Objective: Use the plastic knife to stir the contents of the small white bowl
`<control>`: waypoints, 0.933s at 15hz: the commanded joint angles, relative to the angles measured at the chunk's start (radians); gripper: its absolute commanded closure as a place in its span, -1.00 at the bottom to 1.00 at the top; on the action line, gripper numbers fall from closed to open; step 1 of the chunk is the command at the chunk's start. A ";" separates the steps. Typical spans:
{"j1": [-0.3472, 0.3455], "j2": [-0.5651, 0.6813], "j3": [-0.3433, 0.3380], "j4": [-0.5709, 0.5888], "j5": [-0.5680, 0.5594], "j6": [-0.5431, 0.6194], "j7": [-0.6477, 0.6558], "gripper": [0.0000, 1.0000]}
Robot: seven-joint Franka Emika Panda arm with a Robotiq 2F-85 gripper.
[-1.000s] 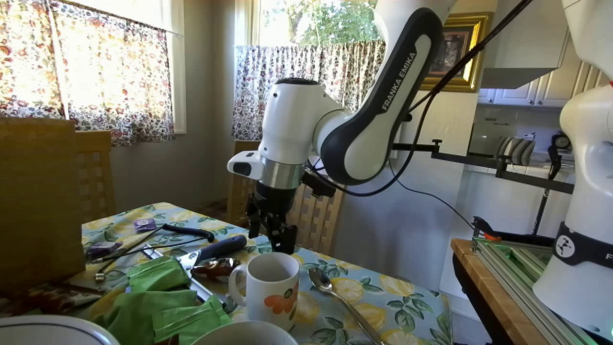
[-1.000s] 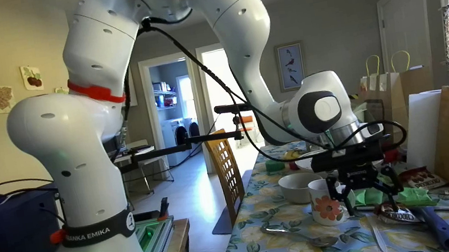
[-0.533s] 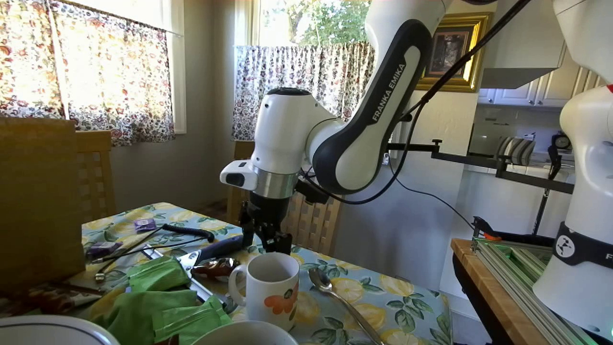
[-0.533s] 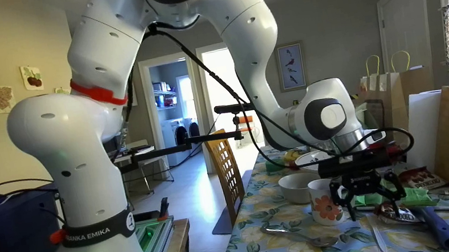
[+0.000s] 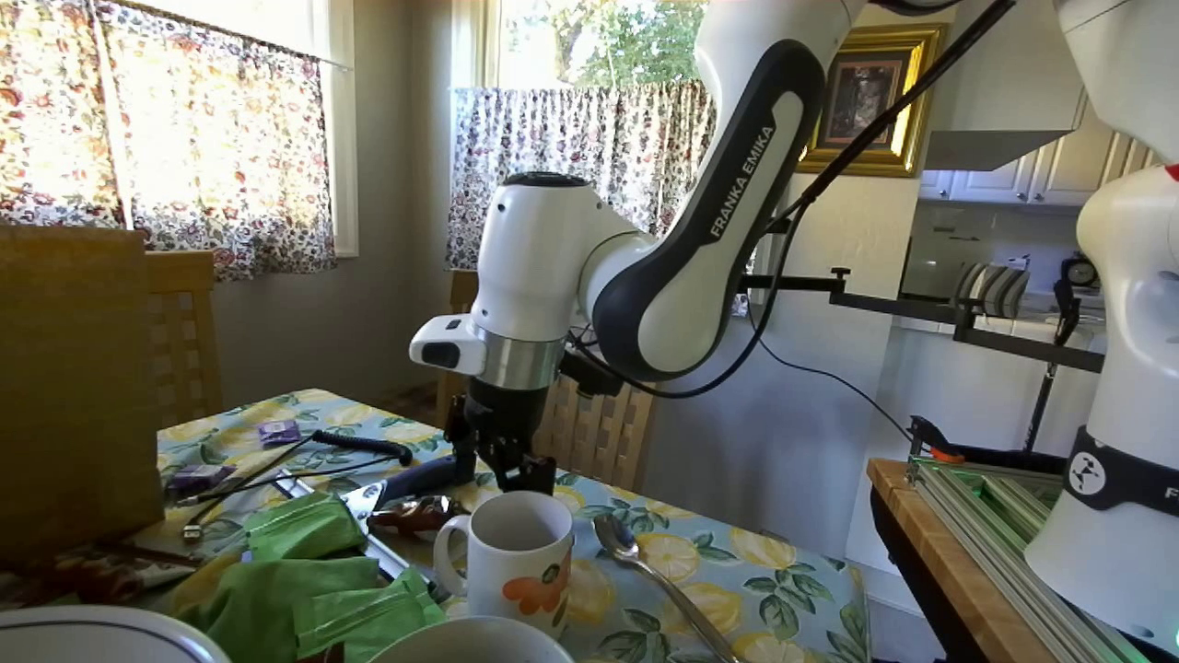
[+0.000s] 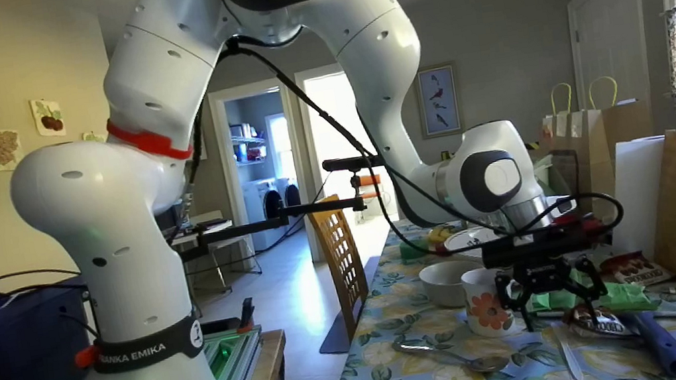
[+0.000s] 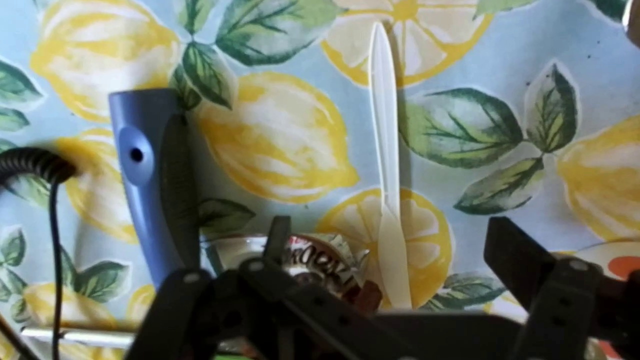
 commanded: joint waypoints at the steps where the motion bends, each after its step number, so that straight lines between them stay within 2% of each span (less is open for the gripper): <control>1: -0.023 0.039 0.015 0.054 0.003 -0.021 -0.057 -1.00; 7: -0.027 0.061 0.015 0.079 0.007 -0.046 -0.066 -1.00; 9: -0.030 0.068 0.020 0.087 0.009 -0.061 -0.073 -0.62; 10: -0.030 0.070 0.022 0.089 0.011 -0.066 -0.075 -0.35; 12: -0.031 0.075 0.024 0.096 0.013 -0.070 -0.077 -0.17; 14: -0.031 0.078 0.027 0.101 0.014 -0.078 -0.078 -0.11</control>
